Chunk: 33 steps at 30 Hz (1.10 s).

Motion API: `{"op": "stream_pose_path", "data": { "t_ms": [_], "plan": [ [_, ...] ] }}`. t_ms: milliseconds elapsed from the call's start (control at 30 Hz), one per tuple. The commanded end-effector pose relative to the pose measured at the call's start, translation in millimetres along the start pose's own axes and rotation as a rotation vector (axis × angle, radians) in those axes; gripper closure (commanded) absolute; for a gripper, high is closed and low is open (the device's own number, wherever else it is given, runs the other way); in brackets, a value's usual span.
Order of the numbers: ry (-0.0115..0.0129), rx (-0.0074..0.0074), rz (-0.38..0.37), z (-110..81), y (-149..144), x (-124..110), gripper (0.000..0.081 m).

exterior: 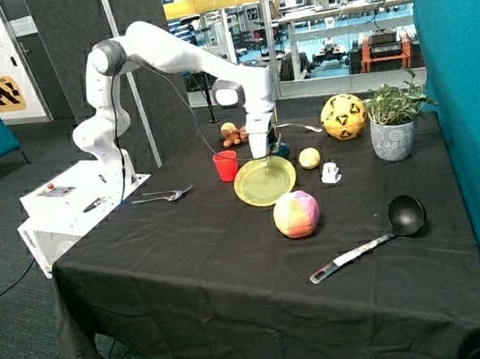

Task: Set the table

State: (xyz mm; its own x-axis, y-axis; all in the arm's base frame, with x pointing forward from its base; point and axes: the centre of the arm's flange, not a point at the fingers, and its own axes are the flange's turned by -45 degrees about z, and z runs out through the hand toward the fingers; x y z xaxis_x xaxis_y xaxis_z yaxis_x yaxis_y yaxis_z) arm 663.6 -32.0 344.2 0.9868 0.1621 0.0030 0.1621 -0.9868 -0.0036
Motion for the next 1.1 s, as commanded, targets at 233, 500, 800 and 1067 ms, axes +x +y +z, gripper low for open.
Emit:
{"op": "stream_pose_path", "data": {
  "t_ms": [233, 500, 800, 1067],
  "plan": [
    [-0.003, -0.0036, -0.013, -42.2, 9, -3, 0.0808],
    [-0.003, -0.0036, -0.035, -55.7, 10, -21, 0.0808],
    [-0.0031, -0.0036, -0.048, -70.7, 10, -54, 0.0808],
    [-0.0031, -0.0035, -0.056, -76.2, 15, -85, 0.0808]
  ]
}}
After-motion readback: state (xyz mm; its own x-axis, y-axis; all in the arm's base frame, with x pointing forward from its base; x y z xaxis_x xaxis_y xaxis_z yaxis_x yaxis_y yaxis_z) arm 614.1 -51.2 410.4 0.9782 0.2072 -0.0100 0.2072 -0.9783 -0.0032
